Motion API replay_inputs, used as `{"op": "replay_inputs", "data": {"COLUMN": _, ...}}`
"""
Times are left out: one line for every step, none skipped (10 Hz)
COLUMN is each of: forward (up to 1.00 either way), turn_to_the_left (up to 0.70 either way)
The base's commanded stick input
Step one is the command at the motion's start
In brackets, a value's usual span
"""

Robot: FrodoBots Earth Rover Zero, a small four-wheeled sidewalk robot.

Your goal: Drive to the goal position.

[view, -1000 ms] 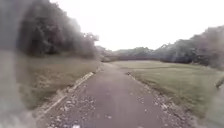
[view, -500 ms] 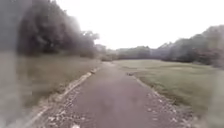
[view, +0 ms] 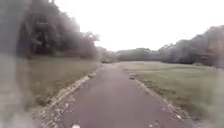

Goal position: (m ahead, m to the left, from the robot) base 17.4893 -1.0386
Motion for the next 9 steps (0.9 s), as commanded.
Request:
{"op": "replay_inputs", "data": {"forward": 1.00, "turn_to_the_left": 0.00}}
{"op": "replay_inputs", "data": {"forward": 1.00, "turn_to_the_left": 0.00}}
{"op": "replay_inputs", "data": {"forward": 1.00, "turn_to_the_left": 0.00}}
{"op": "replay_inputs", "data": {"forward": 1.00, "turn_to_the_left": 0.00}}
{"op": "replay_inputs", "data": {"forward": 1.00, "turn_to_the_left": 0.00}}
{"op": "replay_inputs", "data": {"forward": 1.00, "turn_to_the_left": 0.00}}
{"op": "replay_inputs", "data": {"forward": 1.00, "turn_to_the_left": 0.00}}
{"op": "replay_inputs", "data": {"forward": 1.00, "turn_to_the_left": 0.00}}
{"op": "replay_inputs", "data": {"forward": 1.00, "turn_to_the_left": 0.00}}
